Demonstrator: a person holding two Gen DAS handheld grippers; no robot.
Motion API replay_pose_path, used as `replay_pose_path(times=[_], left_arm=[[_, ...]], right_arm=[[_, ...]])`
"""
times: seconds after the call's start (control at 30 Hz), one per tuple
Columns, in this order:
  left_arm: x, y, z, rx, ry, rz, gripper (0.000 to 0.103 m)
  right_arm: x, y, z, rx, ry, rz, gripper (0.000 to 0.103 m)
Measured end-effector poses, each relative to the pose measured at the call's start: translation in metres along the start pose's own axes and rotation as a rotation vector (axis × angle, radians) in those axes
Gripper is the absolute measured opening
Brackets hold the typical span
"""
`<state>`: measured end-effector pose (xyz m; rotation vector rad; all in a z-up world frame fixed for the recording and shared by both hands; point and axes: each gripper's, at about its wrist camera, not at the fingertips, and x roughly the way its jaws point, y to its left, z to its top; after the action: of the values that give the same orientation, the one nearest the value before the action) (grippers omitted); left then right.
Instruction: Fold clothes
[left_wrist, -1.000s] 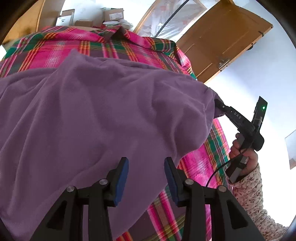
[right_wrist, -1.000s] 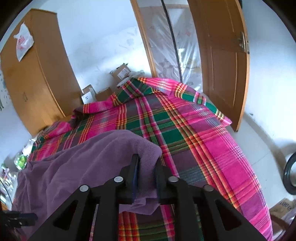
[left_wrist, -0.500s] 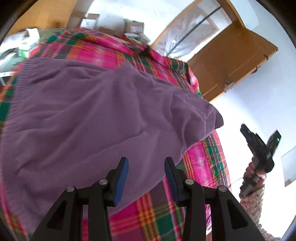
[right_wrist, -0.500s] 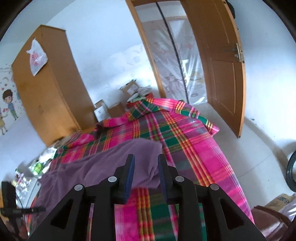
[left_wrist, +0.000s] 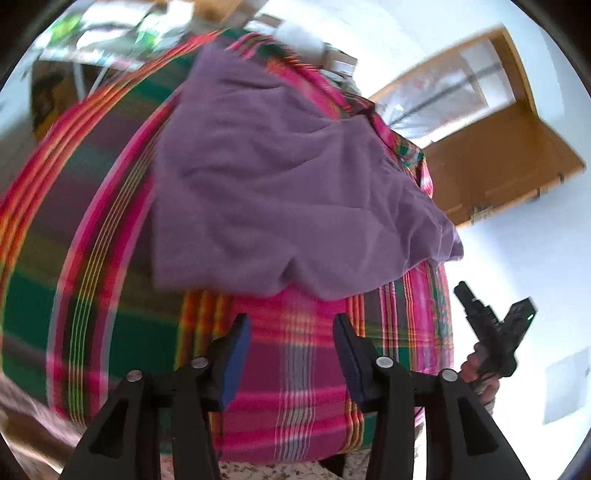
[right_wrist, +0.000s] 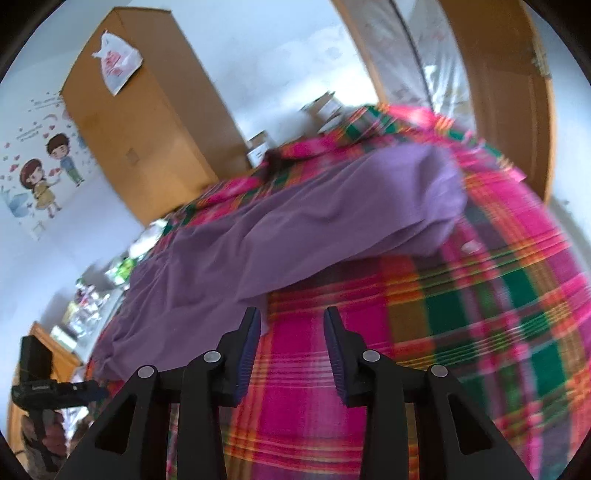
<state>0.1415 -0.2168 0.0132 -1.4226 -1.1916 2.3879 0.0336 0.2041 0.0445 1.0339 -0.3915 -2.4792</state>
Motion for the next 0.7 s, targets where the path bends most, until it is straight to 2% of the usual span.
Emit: replay_pose_path(times=[0.07,0.13,0.3,0.5,0.63,0.7], left_arm=[[-0.001,0.012,-0.003,-0.080,-0.009,-0.043,0.050],[-0.002,0.020,-0.004,-0.145,-0.032,-0.101,0.052],[-0.009,0.033,0.001,-0.268,-0.140,-0.192,0.056],[0.006,0.041,0.008,-0.355,-0.120,-0.203,0.056],[0.008,0.041,0.011,-0.386,-0.136,-0.216,0.055],[0.010,0.041,0.012,-0.384,-0.137,-0.206,0.053]], right_arm=[[0.009,0.004,-0.001,0.010,0.010,0.026,0.040],[0.018,0.006,-0.001,0.030,0.015,0.052,0.049],[0.026,0.007,0.002,0.066,0.000,0.068,0.051],[0.036,0.005,0.014,0.110,-0.014,0.043,0.051],[0.044,0.001,0.018,0.185,0.005,0.107,0.051],[0.047,0.000,0.019,0.200,0.011,0.110,0.051]])
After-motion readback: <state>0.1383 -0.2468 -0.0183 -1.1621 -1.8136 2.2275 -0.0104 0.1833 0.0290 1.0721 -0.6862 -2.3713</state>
